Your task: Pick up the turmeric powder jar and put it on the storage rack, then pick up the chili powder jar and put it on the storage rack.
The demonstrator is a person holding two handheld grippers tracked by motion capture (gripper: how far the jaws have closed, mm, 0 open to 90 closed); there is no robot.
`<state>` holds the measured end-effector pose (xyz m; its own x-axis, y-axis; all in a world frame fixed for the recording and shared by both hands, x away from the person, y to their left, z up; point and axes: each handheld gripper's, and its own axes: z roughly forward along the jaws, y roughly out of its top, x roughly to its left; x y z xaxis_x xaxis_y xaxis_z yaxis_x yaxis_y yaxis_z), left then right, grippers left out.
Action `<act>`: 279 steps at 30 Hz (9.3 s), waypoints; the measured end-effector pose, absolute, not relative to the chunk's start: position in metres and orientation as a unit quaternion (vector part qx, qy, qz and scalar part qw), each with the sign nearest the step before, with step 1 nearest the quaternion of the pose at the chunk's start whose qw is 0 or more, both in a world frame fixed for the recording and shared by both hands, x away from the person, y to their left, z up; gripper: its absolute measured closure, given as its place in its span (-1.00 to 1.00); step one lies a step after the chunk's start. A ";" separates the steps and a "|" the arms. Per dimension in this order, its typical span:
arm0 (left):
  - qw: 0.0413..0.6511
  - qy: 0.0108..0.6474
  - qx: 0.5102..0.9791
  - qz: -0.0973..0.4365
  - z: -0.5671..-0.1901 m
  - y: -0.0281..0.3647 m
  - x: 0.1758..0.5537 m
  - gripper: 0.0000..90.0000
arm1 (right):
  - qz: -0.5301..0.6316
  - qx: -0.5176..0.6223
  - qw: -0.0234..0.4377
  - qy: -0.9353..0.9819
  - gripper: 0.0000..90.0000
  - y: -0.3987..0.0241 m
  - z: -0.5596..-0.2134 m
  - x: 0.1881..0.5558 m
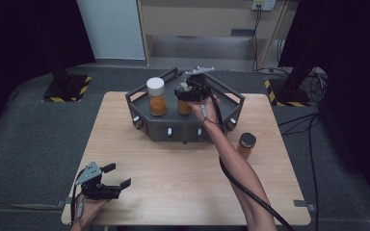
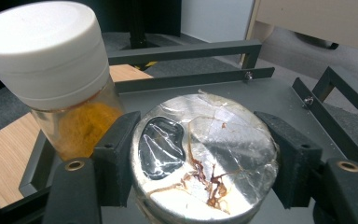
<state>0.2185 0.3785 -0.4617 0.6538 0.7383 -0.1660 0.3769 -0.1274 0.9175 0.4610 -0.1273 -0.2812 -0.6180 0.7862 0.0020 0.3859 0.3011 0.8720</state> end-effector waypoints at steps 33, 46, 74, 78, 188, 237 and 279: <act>0.538 0.377 0.735 0.169 -0.461 0.378 0.218 -0.88 | 0.458 0.385 0.215 0.772 -0.25 -0.126 -0.293 0.465; 0.538 0.378 0.734 0.169 -0.461 0.378 0.218 -0.88 | 0.478 0.376 0.226 0.761 -0.61 -0.133 -0.285 0.458; 0.538 0.377 0.735 0.168 -0.461 0.377 0.218 -0.88 | 0.510 0.327 0.251 0.755 -0.71 -0.169 -0.242 0.412; 0.538 0.377 0.735 0.168 -0.461 0.377 0.218 -0.89 | 0.512 0.322 0.251 0.756 -0.71 -0.176 -0.242 0.405; 0.544 0.373 0.731 0.171 -0.462 0.377 0.217 -0.93 | 0.522 0.394 0.245 0.716 -0.72 -0.355 -0.399 0.209; 0.550 0.366 0.732 0.168 -0.463 0.378 0.219 -0.92 | 0.516 0.395 0.224 0.726 -0.72 -0.369 -0.429 0.202; 0.551 0.361 0.735 0.161 -0.463 0.377 0.223 -0.93 | 0.516 0.418 0.232 0.711 -0.75 -0.370 -0.424 0.198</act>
